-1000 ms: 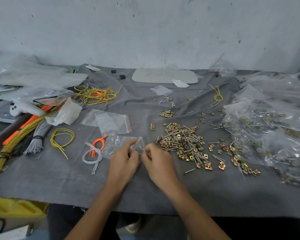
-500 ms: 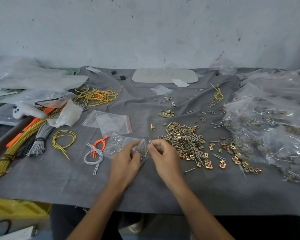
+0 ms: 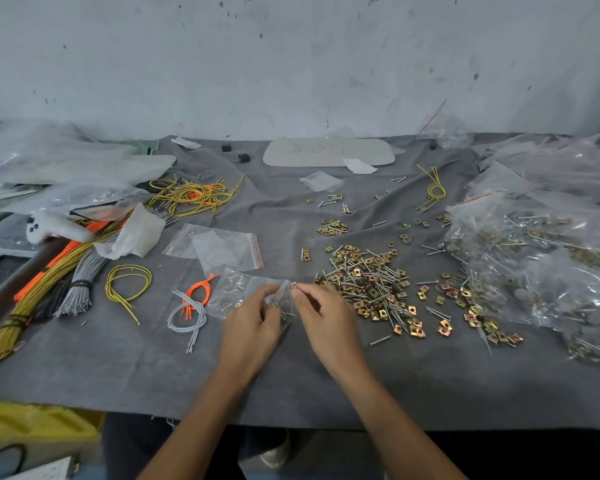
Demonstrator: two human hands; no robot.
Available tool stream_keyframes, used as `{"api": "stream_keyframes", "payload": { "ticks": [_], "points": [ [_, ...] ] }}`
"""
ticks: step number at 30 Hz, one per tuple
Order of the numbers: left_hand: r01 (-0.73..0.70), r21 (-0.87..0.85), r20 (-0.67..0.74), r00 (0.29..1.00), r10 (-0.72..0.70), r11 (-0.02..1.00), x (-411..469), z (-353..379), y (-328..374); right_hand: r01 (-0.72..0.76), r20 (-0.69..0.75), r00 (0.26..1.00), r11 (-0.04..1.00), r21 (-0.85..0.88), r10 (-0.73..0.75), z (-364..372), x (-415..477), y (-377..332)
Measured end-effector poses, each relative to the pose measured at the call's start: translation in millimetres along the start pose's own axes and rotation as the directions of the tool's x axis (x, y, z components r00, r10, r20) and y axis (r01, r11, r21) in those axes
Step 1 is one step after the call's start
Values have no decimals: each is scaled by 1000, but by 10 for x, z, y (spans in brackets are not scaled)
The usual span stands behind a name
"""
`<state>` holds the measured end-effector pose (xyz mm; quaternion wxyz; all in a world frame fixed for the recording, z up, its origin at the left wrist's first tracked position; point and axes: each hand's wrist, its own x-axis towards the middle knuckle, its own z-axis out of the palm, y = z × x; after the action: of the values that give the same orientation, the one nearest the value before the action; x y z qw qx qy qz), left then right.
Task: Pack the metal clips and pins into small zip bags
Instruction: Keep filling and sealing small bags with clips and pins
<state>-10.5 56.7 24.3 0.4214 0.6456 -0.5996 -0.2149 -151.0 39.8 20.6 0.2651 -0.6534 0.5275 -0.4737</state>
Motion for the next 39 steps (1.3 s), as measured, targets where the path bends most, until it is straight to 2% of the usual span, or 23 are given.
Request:
{"api": "stream_keyframes", "payload": {
  "ticks": [5, 8, 11, 14, 20, 24, 29, 31, 33, 35, 37, 39],
  "points": [
    [-1, -19, 1, 1000, 1, 1000, -5, 0, 7, -28, 114, 993, 1000, -14, 29, 48, -4, -12],
    [-1, -11, -10, 1000, 1, 1000, -9, 0, 17, -33, 69, 997, 999, -3, 33, 37, -30, -11],
    [13, 3, -19, 1000, -13, 1000, -6, 2, 18, 16, 67, 998, 995, -100, -10, 29, -56, -17],
    [24, 7, -9, 1000, -24, 1000, -5, 8, 4, 100, 197, 979, 966, -239, -52, 40, -82, -50],
    [5, 29, -49, 999, -4, 1000, -4, 43, -49, 39, 250, 968, 998, -48, -26, -4, -66, -62],
    [-3, 43, -81, 997, 6, 999, -12, 56, -58, 71, 246, 968, 996, -57, -55, 29, -72, -25],
    [10, 4, -109, 994, -10, 1000, -23, 45, -69, 128, 329, 939, 990, -61, -101, 40, -49, -40],
    [-5, -7, -127, 992, 4, 1000, -25, 48, -77, 116, 292, 952, 990, -80, -88, 37, -61, -41],
    [-18, -1, -135, 991, 18, 1000, -22, 53, -78, 125, 242, 966, 982, -142, -88, 33, -72, -30],
    [-27, 6, -133, 991, 27, 1000, -16, 60, -77, 193, 284, 951, 956, -220, -126, 27, -79, -42],
    [-23, 18, -129, 991, 25, 1000, -9, 61, -79, 205, 342, 929, 965, -165, -139, 41, -75, -61],
    [-13, 35, -138, 990, 18, 999, -9, 57, -89, 110, 300, 950, 992, -62, -86, 49, -47, -62]
  ]
}}
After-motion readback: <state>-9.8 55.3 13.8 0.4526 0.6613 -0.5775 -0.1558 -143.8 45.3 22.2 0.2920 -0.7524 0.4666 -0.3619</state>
